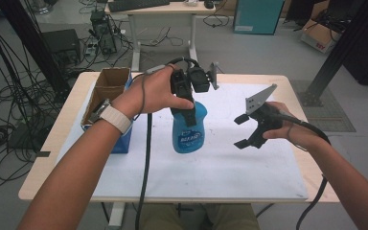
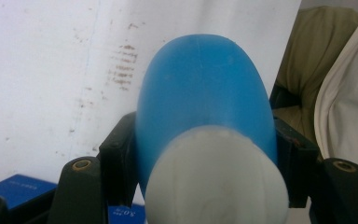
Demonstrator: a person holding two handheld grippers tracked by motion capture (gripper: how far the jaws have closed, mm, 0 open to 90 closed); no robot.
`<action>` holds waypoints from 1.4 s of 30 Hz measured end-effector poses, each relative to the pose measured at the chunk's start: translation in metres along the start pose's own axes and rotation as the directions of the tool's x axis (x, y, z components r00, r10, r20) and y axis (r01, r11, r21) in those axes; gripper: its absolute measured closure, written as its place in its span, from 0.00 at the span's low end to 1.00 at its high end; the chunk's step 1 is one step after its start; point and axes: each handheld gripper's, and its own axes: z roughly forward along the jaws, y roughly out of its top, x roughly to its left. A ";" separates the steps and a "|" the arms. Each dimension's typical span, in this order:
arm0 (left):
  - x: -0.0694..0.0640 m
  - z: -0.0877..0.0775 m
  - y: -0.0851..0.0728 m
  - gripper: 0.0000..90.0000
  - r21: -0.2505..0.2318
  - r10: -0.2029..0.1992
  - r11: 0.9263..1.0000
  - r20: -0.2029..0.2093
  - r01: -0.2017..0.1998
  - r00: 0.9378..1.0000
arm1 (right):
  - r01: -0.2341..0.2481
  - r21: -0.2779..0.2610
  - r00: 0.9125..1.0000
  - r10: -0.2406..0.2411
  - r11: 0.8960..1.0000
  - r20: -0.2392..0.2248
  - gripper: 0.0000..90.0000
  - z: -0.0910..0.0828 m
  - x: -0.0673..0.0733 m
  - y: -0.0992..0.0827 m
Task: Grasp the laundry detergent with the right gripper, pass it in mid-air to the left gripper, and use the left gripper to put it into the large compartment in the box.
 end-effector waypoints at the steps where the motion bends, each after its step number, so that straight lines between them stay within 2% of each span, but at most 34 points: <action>1: 0.001 -0.002 0.000 0.42 0.003 -0.009 1.000 -0.005 0.009 1.000 | 0.006 0.015 1.000 -0.006 1.000 0.002 0.10 -0.003 -0.002 -0.002; 4: 0.003 -0.009 -0.002 0.41 0.011 -0.037 0.999 -0.017 0.037 0.999 | -0.020 0.028 1.000 0.019 0.999 0.016 0.10 -0.012 -0.007 -0.010; 6: 0.005 -0.014 -0.004 0.42 0.009 -0.059 0.998 -0.023 0.060 0.998 | -0.046 0.026 0.999 0.046 0.999 0.001 0.10 -0.017 -0.009 -0.014; 8: 0.007 -0.020 -0.006 0.42 0.008 -0.095 0.995 -0.022 0.095 0.995 | -0.075 0.026 0.997 0.075 0.997 0.006 0.10 -0.021 -0.011 -0.019; 9: 0.008 -0.023 -0.007 0.42 0.002 -0.108 0.994 -0.033 0.109 0.994 | -0.071 0.031 0.997 0.070 0.997 0.006 0.10 -0.023 -0.013 -0.022; 11: 0.010 -0.030 -0.007 0.41 0.005 -0.131 0.991 -0.044 0.131 0.990 | -0.097 0.038 0.995 0.096 0.995 0.020 0.10 -0.027 -0.015 -0.026; 13: 0.014 -0.038 -0.008 0.41 0.019 -0.156 0.987 -0.055 0.157 0.986 | -0.096 0.055 0.995 0.094 0.994 0.030 0.10 -0.032 -0.017 -0.030; 14: 0.015 -0.041 -0.008 0.41 0.020 -0.169 0.985 -0.064 0.171 0.983 | -0.110 0.060 0.993 0.108 0.992 0.039 0.10 -0.034 -0.017 -0.031; 15: 0.017 -0.043 -0.008 0.41 0.025 -0.171 0.985 -0.065 0.173 0.983 | -0.099 0.068 0.994 0.096 0.993 0.043 0.10 -0.036 -0.018 -0.033; 18: 0.023 -0.051 -0.011 0.41 0.031 -0.199 0.979 -0.082 0.202 0.977 | -0.098 0.069 0.994 0.094 0.993 0.054 0.10 -0.039 -0.019 -0.035; 23: 0.030 -0.063 -0.014 0.41 0.053 -0.266 0.961 -0.092 0.271 0.960 | -0.105 0.071 0.993 0.101 0.992 0.067 0.10 -0.043 -0.020 -0.041; 24: 0.032 -0.065 -0.015 0.41 0.055 -0.286 0.955 -0.093 0.291 0.954 | -0.112 0.068 0.992 0.107 0.991 0.070 0.10 -0.044 -0.020 -0.041; 26: 0.035 -0.072 -0.018 0.42 0.052 -0.340 0.937 -0.095 0.345 0.936 | -0.120 0.070 0.991 0.115 0.990 0.074 0.10 -0.045 -0.020 -0.042; 29: 0.042 -0.083 -0.025 0.42 0.037 -0.427 0.901 -0.101 0.432 0.899 | -0.128 0.071 0.989 0.122 0.989 0.078 0.10 -0.047 -0.022 -0.043; 31: 0.046 -0.091 -0.029 0.42 0.028 -0.477 0.876 -0.113 0.482 0.872 | -0.134 0.076 0.989 0.128 0.988 0.079 0.10 -0.048 -0.023 -0.044; 33: 0.050 -0.099 -0.033 0.42 0.033 -0.512 0.854 -0.131 0.520 0.849 | -0.138 0.078 0.988 0.132 0.987 0.080 0.10 -0.048 -0.024 -0.045; 34: 0.053 -0.104 -0.036 0.42 0.035 -0.534 0.839 -0.142 0.543 0.833 | -0.145 0.081 0.987 0.138 0.986 0.081 0.10 -0.048 -0.025 -0.046; 35: 0.055 -0.107 -0.038 0.42 0.036 -0.543 0.833 -0.147 0.553 0.827 | -0.145 0.080 0.987 0.138 0.986 0.082 0.10 -0.048 -0.026 -0.046; 36: 0.058 -0.111 -0.041 0.42 0.033 -0.564 0.817 -0.152 0.575 0.811 | -0.151 0.082 0.986 0.145 0.985 0.083 0.10 -0.049 -0.026 -0.047; 37: 0.060 -0.114 -0.043 0.42 0.033 -0.577 0.809 -0.153 0.587 0.803 | -0.155 0.085 0.986 0.148 0.984 0.079 0.10 -0.049 -0.027 -0.048; 38: 0.062 -0.117 -0.046 0.42 0.029 -0.598 0.793 -0.152 0.608 0.787 | -0.156 0.085 0.986 0.150 0.984 0.080 0.10 -0.049 -0.028 -0.048; 39: 0.065 -0.120 -0.050 0.42 0.027 -0.621 0.774 -0.156 0.632 0.768 | -0.157 0.087 0.986 0.150 0.984 0.079 0.10 -0.049 -0.028 -0.049; 40: 0.067 -0.123 -0.053 0.42 0.030 -0.637 0.760 -0.160 0.649 0.754 | -0.160 0.091 0.985 0.153 0.983 0.081 0.10 -0.049 -0.029 -0.050; 41: 0.068 -0.125 -0.055 0.42 0.031 -0.646 0.752 -0.163 0.658 0.746 | -0.160 0.095 0.985 0.153 0.983 0.080 0.10 -0.048 -0.029 -0.050; 42: 0.071 -0.127 -0.059 0.42 0.032 -0.668 0.732 -0.166 0.681 0.726 | -0.160 0.096 0.985 0.153 0.982 0.080 0.10 -0.048 -0.029 -0.050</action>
